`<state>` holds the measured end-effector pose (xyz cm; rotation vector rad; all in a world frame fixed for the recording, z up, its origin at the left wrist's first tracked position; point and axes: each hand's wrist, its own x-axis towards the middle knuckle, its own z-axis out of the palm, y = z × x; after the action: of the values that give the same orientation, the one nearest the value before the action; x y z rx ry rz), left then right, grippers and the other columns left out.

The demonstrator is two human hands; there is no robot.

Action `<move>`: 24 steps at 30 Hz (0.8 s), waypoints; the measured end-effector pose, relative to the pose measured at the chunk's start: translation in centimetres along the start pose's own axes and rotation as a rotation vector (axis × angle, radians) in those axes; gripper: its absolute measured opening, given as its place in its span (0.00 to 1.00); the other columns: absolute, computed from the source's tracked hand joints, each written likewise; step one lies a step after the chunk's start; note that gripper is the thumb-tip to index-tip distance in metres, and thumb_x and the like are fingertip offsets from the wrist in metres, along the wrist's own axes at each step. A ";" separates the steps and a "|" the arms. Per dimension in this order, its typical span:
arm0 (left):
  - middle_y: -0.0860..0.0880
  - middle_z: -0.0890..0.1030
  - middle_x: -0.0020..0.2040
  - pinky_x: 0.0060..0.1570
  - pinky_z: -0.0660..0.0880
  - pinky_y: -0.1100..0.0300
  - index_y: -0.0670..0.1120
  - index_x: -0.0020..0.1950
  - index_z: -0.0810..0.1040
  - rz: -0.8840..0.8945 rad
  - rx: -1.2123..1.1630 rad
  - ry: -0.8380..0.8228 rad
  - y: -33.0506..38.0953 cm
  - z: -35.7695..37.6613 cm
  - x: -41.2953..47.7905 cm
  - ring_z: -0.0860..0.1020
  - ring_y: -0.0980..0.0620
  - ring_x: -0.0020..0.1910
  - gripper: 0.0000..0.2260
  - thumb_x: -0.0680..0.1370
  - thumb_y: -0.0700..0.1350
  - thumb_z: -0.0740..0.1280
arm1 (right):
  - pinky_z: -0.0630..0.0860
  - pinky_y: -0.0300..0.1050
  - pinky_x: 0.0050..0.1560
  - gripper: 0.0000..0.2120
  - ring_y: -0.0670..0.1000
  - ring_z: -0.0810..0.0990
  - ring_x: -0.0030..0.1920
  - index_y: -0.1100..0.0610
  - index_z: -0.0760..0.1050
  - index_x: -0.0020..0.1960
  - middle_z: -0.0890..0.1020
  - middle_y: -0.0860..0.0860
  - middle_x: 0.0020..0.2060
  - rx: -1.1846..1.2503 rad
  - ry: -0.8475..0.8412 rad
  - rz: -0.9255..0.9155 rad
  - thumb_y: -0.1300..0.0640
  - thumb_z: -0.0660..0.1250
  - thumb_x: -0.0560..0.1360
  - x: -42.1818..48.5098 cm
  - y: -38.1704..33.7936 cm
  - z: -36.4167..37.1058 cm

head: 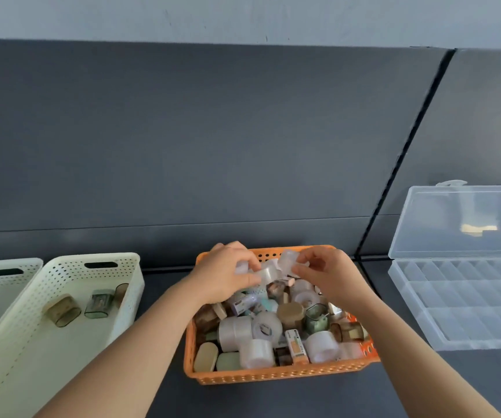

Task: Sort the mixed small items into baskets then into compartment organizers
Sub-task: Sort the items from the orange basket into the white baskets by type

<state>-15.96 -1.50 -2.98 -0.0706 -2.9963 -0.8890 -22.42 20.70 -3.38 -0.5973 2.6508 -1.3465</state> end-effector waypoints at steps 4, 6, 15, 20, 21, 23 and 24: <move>0.63 0.74 0.52 0.55 0.68 0.60 0.62 0.46 0.76 -0.017 -0.125 0.224 -3.1 -4.1 -5.4 0.70 0.57 0.54 0.04 0.74 0.54 0.70 | 0.73 0.40 0.37 0.04 0.46 0.74 0.32 0.52 0.78 0.42 0.82 0.52 0.36 0.030 -0.023 -0.088 0.55 0.74 0.71 0.2 -4.3 3.3; 0.64 0.74 0.52 0.51 0.67 0.63 0.60 0.48 0.78 -0.046 -0.074 0.346 -5.4 -6.2 -8.8 0.70 0.58 0.53 0.04 0.74 0.54 0.70 | 0.73 0.36 0.38 0.05 0.43 0.76 0.35 0.51 0.78 0.42 0.82 0.49 0.39 0.053 -0.056 -0.136 0.56 0.74 0.71 0.2 -7.0 6.0; 0.60 0.77 0.51 0.54 0.72 0.54 0.57 0.47 0.81 -0.279 0.016 0.553 -20.9 -15.9 -23.6 0.74 0.51 0.54 0.13 0.69 0.62 0.66 | 0.76 0.33 0.51 0.05 0.42 0.80 0.49 0.53 0.79 0.44 0.79 0.39 0.49 0.181 -0.206 -0.253 0.57 0.74 0.70 -0.9 -19.0 22.5; 0.61 0.78 0.50 0.51 0.67 0.60 0.61 0.43 0.79 -0.382 -0.010 0.450 -30.0 -19.1 -26.2 0.74 0.51 0.54 0.07 0.70 0.52 0.75 | 0.69 0.28 0.49 0.06 0.37 0.76 0.50 0.48 0.78 0.41 0.76 0.35 0.47 0.112 -0.224 -0.242 0.54 0.75 0.70 -1.3 -24.1 30.9; 0.59 0.78 0.50 0.49 0.65 0.61 0.59 0.44 0.81 -0.381 0.022 0.415 -31.2 -19.4 -26.0 0.72 0.51 0.54 0.05 0.71 0.52 0.75 | 0.67 0.27 0.48 0.05 0.35 0.75 0.49 0.48 0.79 0.42 0.76 0.35 0.47 0.067 -0.214 -0.244 0.54 0.75 0.70 -1.2 -24.8 32.2; 0.57 0.77 0.52 0.50 0.63 0.61 0.54 0.49 0.83 -0.363 0.099 0.319 -33.2 -19.6 -25.3 0.70 0.51 0.54 0.07 0.72 0.52 0.73 | 0.65 0.27 0.45 0.05 0.37 0.74 0.49 0.52 0.80 0.44 0.76 0.37 0.50 -0.009 -0.197 -0.239 0.53 0.74 0.70 -0.8 -26.0 34.6; 0.57 0.77 0.53 0.50 0.63 0.60 0.54 0.50 0.83 -0.334 0.141 0.267 -34.0 -19.6 -24.9 0.70 0.51 0.55 0.08 0.73 0.53 0.73 | 0.65 0.29 0.46 0.06 0.40 0.75 0.52 0.53 0.81 0.45 0.77 0.39 0.51 -0.043 -0.192 -0.238 0.53 0.74 0.69 -0.5 -26.4 35.8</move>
<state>7.31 -41.63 -5.76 0.5200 -2.8472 -0.6377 -4.50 -19.98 -3.93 -1.0208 2.5215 -1.2170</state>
